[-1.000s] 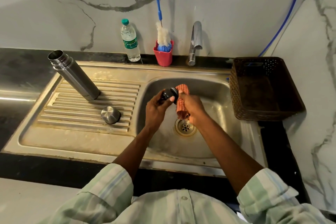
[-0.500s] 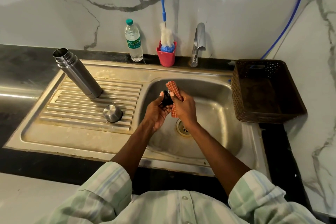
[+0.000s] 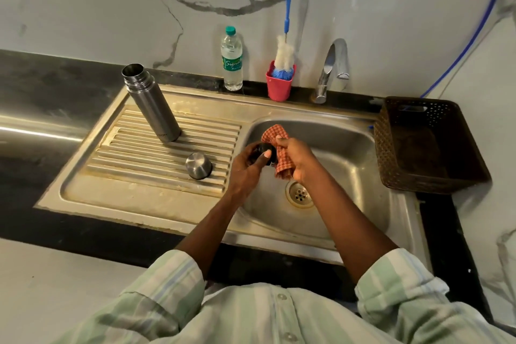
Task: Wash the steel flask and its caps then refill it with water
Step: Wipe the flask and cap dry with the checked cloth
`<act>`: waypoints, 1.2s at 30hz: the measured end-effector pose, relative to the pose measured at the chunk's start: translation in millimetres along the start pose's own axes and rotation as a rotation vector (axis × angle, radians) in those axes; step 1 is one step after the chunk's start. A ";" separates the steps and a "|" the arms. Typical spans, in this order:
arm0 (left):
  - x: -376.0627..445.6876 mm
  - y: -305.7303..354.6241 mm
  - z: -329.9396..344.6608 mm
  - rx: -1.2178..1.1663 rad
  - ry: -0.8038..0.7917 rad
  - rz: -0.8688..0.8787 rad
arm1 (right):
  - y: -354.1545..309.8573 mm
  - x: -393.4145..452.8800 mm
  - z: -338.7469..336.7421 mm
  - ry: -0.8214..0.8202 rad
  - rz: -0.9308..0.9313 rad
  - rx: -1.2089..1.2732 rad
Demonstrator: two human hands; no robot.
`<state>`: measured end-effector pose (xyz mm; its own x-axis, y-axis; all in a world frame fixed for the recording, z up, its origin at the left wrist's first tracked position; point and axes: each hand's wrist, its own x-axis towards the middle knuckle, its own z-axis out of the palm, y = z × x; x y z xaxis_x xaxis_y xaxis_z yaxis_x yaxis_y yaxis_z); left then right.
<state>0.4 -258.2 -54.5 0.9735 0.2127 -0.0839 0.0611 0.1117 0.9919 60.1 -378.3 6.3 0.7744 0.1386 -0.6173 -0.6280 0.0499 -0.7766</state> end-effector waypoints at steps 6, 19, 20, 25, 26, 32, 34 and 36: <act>7.2 14.3 -47.9 0.317 0.235 0.225 | 13.1 0.6 47.3 -0.203 0.228 0.375; 7.1 17.9 -194.7 0.410 0.690 0.276 | 40.0 5.4 144.4 -0.136 -0.085 0.559; 8.3 15.3 -204.8 0.469 0.680 0.262 | 42.4 7.2 148.7 -0.100 -0.094 0.548; 19.8 7.5 -233.5 0.764 0.499 0.121 | 53.5 16.2 158.7 0.025 -0.092 0.485; 21.3 5.0 -235.7 0.770 0.477 0.096 | 55.5 17.8 159.3 0.038 -0.096 0.474; 26.9 -6.4 -246.2 0.745 0.385 0.045 | 58.1 17.0 166.1 0.040 -0.143 0.465; 25.6 -8.0 -247.0 0.751 0.370 0.055 | 59.6 16.8 167.1 0.049 -0.148 0.453; 21.3 -8.6 -246.3 0.761 0.385 0.091 | 61.9 18.2 166.6 0.066 -0.158 0.454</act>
<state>-33.6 -15.5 -88.4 0.8475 0.5195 0.1087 0.2518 -0.5739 0.7792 22.5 -207.9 -32.1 0.8571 0.0316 -0.5141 -0.4605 0.4940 -0.7375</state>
